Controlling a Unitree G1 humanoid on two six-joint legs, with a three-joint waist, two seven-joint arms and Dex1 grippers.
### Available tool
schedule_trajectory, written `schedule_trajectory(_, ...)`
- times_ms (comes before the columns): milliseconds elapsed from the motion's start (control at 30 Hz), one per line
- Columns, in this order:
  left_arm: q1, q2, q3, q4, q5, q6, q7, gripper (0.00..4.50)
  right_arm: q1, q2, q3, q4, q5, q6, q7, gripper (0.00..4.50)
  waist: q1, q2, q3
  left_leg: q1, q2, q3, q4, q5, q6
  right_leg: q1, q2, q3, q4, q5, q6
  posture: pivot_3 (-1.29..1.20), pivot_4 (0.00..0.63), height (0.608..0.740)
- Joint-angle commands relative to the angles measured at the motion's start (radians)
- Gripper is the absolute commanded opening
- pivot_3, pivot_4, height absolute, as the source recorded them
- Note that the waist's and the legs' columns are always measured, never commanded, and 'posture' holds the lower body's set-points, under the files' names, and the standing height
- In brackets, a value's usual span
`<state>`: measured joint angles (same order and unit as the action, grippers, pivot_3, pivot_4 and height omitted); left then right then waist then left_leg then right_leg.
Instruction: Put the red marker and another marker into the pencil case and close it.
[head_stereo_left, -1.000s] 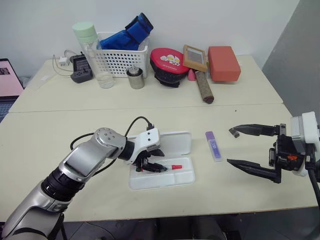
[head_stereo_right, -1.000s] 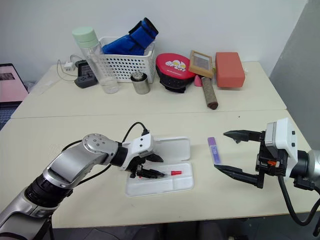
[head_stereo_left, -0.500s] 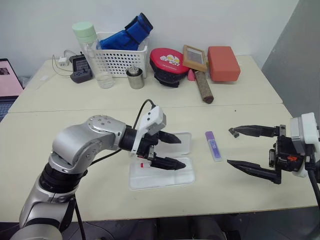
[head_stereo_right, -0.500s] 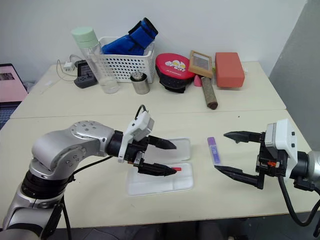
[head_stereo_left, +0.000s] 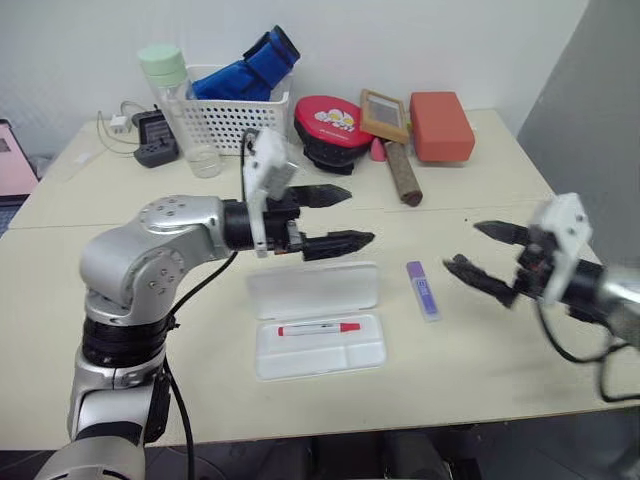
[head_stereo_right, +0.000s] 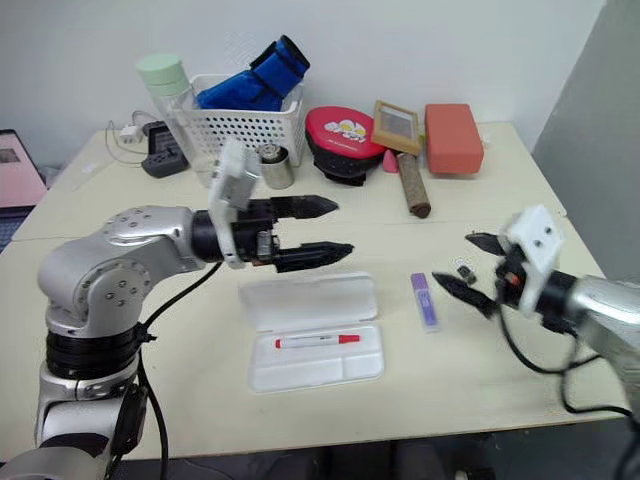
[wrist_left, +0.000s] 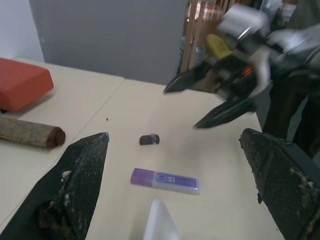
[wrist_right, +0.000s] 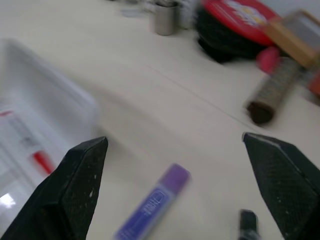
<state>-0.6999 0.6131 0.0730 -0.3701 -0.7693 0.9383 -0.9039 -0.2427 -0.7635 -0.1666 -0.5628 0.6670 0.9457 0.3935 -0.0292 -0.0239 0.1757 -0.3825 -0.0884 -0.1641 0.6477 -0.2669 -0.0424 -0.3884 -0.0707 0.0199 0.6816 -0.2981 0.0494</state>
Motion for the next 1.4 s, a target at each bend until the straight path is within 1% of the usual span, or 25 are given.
schedule_trajectory(33,0.022,0.045,0.025,-0.039,-0.001,-0.079,-0.051,4.46,-0.045,0.146,0.096,-0.058,-0.079,0.198,-0.260,4.50,0.003,0.000,0.000,-0.001,0.000,0.000,0.000,0.000,0.000,0.000,0.000,0.000,0.000,0.000,0.000,0.00,0.150,0.740)
schedule_trajectory(67,0.030,0.062,0.023,-0.036,-0.001,-0.089,-0.072,4.46,-0.038,0.195,0.133,-0.079,-0.080,0.228,-0.290,4.50,0.003,0.000,0.000,-0.001,0.000,-0.001,-0.001,0.000,0.000,-0.001,0.000,0.000,-0.001,0.000,0.000,0.00,0.150,0.740)
schedule_trajectory(167,0.051,0.112,-0.006,-0.028,0.024,-0.125,-0.124,4.46,-0.037,0.278,0.193,-0.108,-0.115,0.293,-0.354,4.50,0.004,0.000,0.000,-0.002,-0.001,-0.001,-0.001,0.000,0.000,-0.002,0.000,0.000,-0.002,0.000,0.000,0.00,0.150,0.740)
schedule_trajectory(300,0.060,0.140,-0.023,-0.023,0.033,-0.153,-0.161,4.46,-0.027,0.372,0.177,-0.095,-0.164,0.374,-0.438,4.50,0.005,0.000,0.000,-0.002,-0.003,-0.001,0.000,0.000,0.000,-0.001,-0.001,0.000,-0.001,0.000,0.000,0.00,0.150,0.740)
schedule_trajectory(367,0.061,0.147,-0.017,-0.028,0.002,-0.138,-0.181,4.46,-0.014,0.387,0.189,-0.072,-0.212,0.377,-0.469,4.50,0.005,0.000,0.000,-0.001,-0.003,-0.001,0.000,0.000,0.000,-0.001,-0.001,0.000,-0.001,0.000,0.001,0.00,0.150,0.740)
schedule_trajectory(433,0.067,0.158,-0.025,-0.038,0.003,-0.144,-0.200,4.46,-0.009,0.394,0.194,-0.065,-0.241,0.377,-0.478,4.50,0.002,0.001,0.000,0.000,-0.003,-0.001,-0.001,0.000,0.000,-0.001,-0.001,0.000,0.000,0.000,0.001,0.00,0.150,0.740)
schedule_trajectory(567,0.074,0.168,-0.035,-0.042,0.015,-0.154,-0.213,4.46,-0.005,0.422,0.181,-0.068,-0.263,0.388,-0.474,4.50,-0.003,0.001,0.000,0.000,-0.002,-0.001,-0.001,0.000,0.001,-0.001,0.000,0.000,0.001,0.000,0.001,0.00,0.150,0.740)
schedule_trajectory(700,0.073,0.168,-0.043,-0.043,0.011,-0.156,-0.228,4.46,0.015,0.465,0.158,-0.024,-0.281,0.384,-0.465,4.50,-0.004,0.001,-0.001,0.000,-0.002,-0.001,-0.001,0.000,0.001,-0.001,0.000,0.000,0.001,0.000,0.001,0.00,0.150,0.740)
schedule_trajectory(767,0.074,0.168,-0.043,-0.047,0.013,-0.158,-0.229,4.46,0.024,0.458,0.176,-0.011,-0.301,0.376,-0.458,4.50,-0.004,0.001,-0.001,0.001,-0.002,-0.001,-0.001,0.000,0.001,-0.001,0.000,0.001,0.001,0.000,0.001,0.00,0.150,0.740)
schedule_trajectory(833,0.077,0.171,-0.041,-0.049,0.011,-0.156,-0.233,4.50,0.033,0.482,0.170,-0.008,-0.291,0.390,-0.440,4.13,-0.004,0.001,-0.001,0.001,-0.002,0.000,-0.001,0.000,0.001,0.000,0.000,0.001,0.001,0.000,0.001,0.00,0.150,0.740)
schedule_trajectory(867,0.078,0.172,-0.040,-0.049,0.010,-0.155,-0.234,4.50,0.036,0.489,0.170,-0.007,-0.290,0.395,-0.433,4.02,-0.003,0.001,-0.002,0.002,-0.002,-0.001,-0.001,0.000,0.001,0.000,0.000,0.001,0.001,0.000,0.001,0.00,0.150,0.740)
schedule_trajectory(1033,0.078,0.172,-0.027,-0.064,-0.007,-0.147,-0.230,4.50,0.059,0.482,0.194,0.006,-0.311,0.395,-0.414,2.89,-0.003,0.001,-0.004,0.002,-0.002,-0.001,-0.001,0.000,0.001,0.001,0.000,0.000,0.001,0.000,0.001,0.00,0.150,0.740)
schedule_trajectory(1067,0.079,0.173,-0.023,-0.069,-0.013,-0.143,-0.228,4.50,0.063,0.480,0.197,0.008,-0.313,0.395,-0.408,2.73,-0.003,0.001,-0.005,0.002,-0.002,-0.001,-0.001,0.000,0.001,0.001,0.000,0.000,0.001,0.000,0.001,0.00,0.150,0.740)
schedule_trajectory(1200,0.101,0.185,-0.020,-0.072,-0.009,-0.152,-0.225,4.50,0.061,0.477,0.198,0.007,-0.325,0.392,-0.390,1.77,-0.003,0.001,-0.009,0.002,-0.002,-0.001,-0.001,0.000,0.001,0.001,0.000,0.000,0.001,0.000,0.001,0.00,0.150,0.740)
schedule_trajectory(1233,0.106,0.188,-0.020,-0.071,-0.007,-0.155,-0.223,4.50,0.060,0.477,0.196,0.008,-0.327,0.391,-0.386,1.43,-0.003,0.001,-0.009,0.003,-0.002,-0.001,-0.001,0.000,0.001,0.001,0.000,0.000,0.001,0.000,0.001,0.00,0.150,0.740)
schedule_trajectory(1300,0.113,0.195,-0.021,-0.070,-0.003,-0.161,-0.223,4.50,0.058,0.477,0.197,0.008,-0.335,0.390,-0.378,1.09,-0.002,0.000,-0.009,0.003,-0.002,-0.002,-0.001,0.000,0.001,0.001,0.000,0.000,0.001,0.000,0.001,0.00,0.150,0.740)
schedule_trajectory(1367,0.123,0.200,-0.018,-0.072,-0.005,-0.162,-0.222,4.50,0.049,0.473,0.188,0.002,-0.335,0.383,-0.363,1.06,-0.002,0.000,-0.010,0.003,-0.002,-0.002,-0.001,-0.001,0.004,0.001,0.000,0.000,0.001,0.000,0.001,0.00,0.150,0.740)
schedule_trajectory(1400,0.138,0.209,-0.010,-0.076,-0.004,-0.162,-0.220,4.50,0.029,0.443,0.168,-0.004,-0.330,0.359,-0.336,1.06,-0.003,0.000,-0.010,0.003,-0.002,-0.002,-0.001,-0.002,0.004,0.001,0.000,0.000,0.001,0.000,0.001,0.00,0.150,0.740)
